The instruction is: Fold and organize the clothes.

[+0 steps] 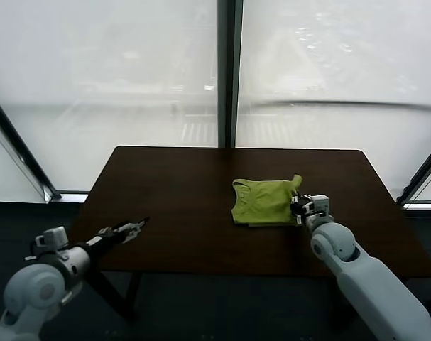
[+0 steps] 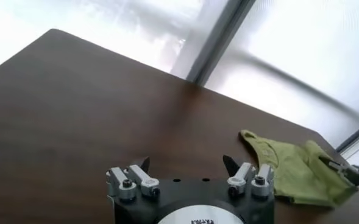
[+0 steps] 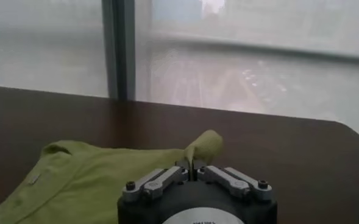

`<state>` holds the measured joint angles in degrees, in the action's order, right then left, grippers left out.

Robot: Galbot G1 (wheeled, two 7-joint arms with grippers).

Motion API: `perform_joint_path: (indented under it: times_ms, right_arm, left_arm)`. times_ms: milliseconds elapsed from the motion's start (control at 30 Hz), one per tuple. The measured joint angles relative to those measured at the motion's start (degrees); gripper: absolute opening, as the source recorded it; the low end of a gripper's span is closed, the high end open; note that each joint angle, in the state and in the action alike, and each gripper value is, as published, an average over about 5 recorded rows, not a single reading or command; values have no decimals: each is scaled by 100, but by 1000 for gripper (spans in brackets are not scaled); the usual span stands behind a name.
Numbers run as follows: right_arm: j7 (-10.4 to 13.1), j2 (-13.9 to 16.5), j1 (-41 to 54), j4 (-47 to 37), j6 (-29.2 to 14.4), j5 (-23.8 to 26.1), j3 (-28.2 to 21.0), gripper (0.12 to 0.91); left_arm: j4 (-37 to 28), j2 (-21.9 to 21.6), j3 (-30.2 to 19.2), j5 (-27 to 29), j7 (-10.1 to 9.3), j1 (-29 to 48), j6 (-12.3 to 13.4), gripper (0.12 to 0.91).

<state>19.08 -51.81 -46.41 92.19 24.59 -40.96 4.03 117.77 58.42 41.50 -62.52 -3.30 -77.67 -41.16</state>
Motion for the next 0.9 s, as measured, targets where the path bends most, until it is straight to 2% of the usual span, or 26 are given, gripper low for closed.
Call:
perform_joint_path:
  times_ms: [233, 333, 400, 533, 633, 733, 833, 900]
  right_arm:
    - [-73, 262, -195, 146, 293, 103, 272, 735]
    - [-176, 411, -295, 289, 319, 154, 386, 866]
    - [-273, 521, -369, 367, 262, 217, 469, 896]
    - [-455, 676, -523, 379, 0, 464, 625, 906]
    - [-583, 677, -638, 250, -230, 662, 708, 907]
    - [-788, 660, -774, 134, -486, 610, 816, 907]
    - [-1144, 672, -973, 107, -996, 529, 984, 907]
    - [-1383, 669, -1159, 87, -1536, 599, 1139, 907]
  left_arm:
    - [-63, 46, 31, 19, 23, -31, 16, 907]
    - [-116, 76, 9, 47, 25, -6, 22, 907]
    - [-145, 96, 0, 68, 27, 4, 27, 907]
    - [-195, 137, -13, 128, 44, 2, 50, 907]
    - [-215, 177, -33, 188, 60, -12, 70, 907]
    - [-207, 209, -26, 227, 82, -44, 90, 907]
    - [-153, 227, 13, 420, 241, -106, 226, 907]
    - [-96, 230, 12, 718, 430, -175, 467, 907]
